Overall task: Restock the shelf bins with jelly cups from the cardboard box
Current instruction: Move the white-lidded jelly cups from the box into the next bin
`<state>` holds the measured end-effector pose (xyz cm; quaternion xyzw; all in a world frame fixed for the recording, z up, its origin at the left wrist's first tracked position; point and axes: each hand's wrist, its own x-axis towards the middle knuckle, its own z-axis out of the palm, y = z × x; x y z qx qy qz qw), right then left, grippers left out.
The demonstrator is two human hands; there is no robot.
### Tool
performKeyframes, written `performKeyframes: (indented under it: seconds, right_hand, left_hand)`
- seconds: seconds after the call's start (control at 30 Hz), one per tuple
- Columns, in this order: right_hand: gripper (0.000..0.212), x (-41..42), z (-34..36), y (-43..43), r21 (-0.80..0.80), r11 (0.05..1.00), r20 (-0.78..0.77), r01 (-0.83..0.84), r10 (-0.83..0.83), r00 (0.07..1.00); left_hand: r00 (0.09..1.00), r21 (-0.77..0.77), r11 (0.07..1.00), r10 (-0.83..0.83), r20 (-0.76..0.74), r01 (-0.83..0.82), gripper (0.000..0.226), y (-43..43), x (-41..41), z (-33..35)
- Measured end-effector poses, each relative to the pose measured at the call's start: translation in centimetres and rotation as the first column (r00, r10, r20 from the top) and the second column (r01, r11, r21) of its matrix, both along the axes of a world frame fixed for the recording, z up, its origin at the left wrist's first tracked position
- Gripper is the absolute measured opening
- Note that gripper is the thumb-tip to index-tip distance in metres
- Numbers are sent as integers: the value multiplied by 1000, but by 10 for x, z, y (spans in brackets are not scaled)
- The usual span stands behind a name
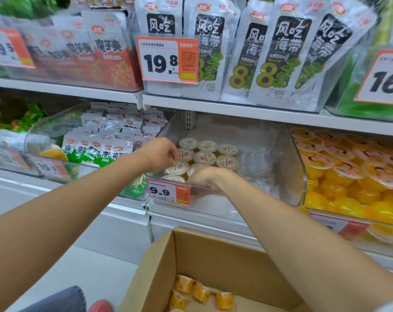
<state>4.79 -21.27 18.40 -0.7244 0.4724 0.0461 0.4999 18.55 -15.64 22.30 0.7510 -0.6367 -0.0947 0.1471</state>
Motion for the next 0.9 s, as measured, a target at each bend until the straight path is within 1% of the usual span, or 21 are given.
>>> performKeyframes:
  seconds: [0.03,0.07,0.1,0.13,0.17,0.2,0.23,0.27,0.3,0.33,0.37,0.43,0.53,0.6,0.63,0.67,0.7,0.73,0.8,0.87,0.9]
  right_hand:
    - [17,-3,0,-6,-114,993,-34,-38,34,999]
    - [17,-10,1,-12,-265,963,-54,-51,38,998]
    - [16,-17,2,-20,-419,908,-45,-20,2,999]
    - [14,-28,4,-27,-537,843,-9,35,-47,999]
    - [15,-40,5,-33,-607,792,24,73,-73,997]
    - [17,-51,4,-38,-625,778,20,64,-66,998]
    - [21,-61,3,-39,-608,794,-38,2,-31,999]
    - [28,-68,0,-40,-577,812,-135,-86,9,991]
    - [37,-72,-5,-42,-558,814,-214,-159,43,976]
    - [44,-73,-9,-44,-563,805,-243,-186,53,968]
    - [47,-73,-13,-47,-580,794,-230,-181,54,972]
    - [46,-70,-17,-49,-617,772,-183,-155,51,982]
    - [40,-68,-17,-45,-653,739,-184,-167,59,981]
    - [36,-69,-13,-38,-658,734,-181,-165,59,982]
    - [32,-71,-10,-34,-664,735,-149,-140,53,987]
    - [25,-73,-6,-29,-680,727,-101,-99,41,994]
    - [18,-77,-3,-23,-714,698,-40,-48,28,999]
    - [13,-81,-1,-15,-757,654,21,5,16,1000]
    - [9,-92,-2,7,-837,542,108,79,21,994]
    - [7,-107,-7,32,-895,433,147,109,55,988]
    - [6,-114,-11,46,-910,396,163,120,77,984]
  left_hand:
    - [999,20,1000,-16,31,16,16,-2,-2,-2]
    - [998,48,999,-29,55,26,16,-4,-2,-5]
    - [998,88,996,-35,61,29,17,-7,-3,-8]
    - [998,140,990,-32,52,25,21,-11,-4,-11]
    - [999,199,980,-23,40,15,28,-14,-5,-13]
    - [999,255,967,-12,39,1,37,-18,-7,-15]
    - [999,297,955,0,50,-15,43,-22,-10,-18]
    - [997,330,944,2,71,-25,46,-25,-12,-21]
    - [995,365,931,-7,96,-29,46,-27,-13,-24]
    - [993,399,916,-21,117,-28,42,-29,-14,-28]
    - [992,423,906,-30,125,-26,36,-30,-14,-31]
    - [994,445,895,-24,108,-26,27,-32,-9,-35]
    - [1000,458,888,20,21,-27,25,-31,-7,-34]
    - [994,404,914,70,-89,-28,12,-26,-12,-34]
    - [984,331,943,86,-153,-31,9,-22,-17,-33]
    - [974,226,973,88,-209,-39,11,-18,-23,-32]
    - [965,112,992,82,-250,-56,13,-11,-33,-31]
    - [960,-2,998,67,-271,-70,14,-4,-43,-31]
    - [969,-183,980,26,-246,-73,13,13,-65,-30]
    - [977,-280,958,-8,-212,-53,8,32,-86,-31]
    - [977,-292,956,-23,-211,-40,6,42,-94,-34]
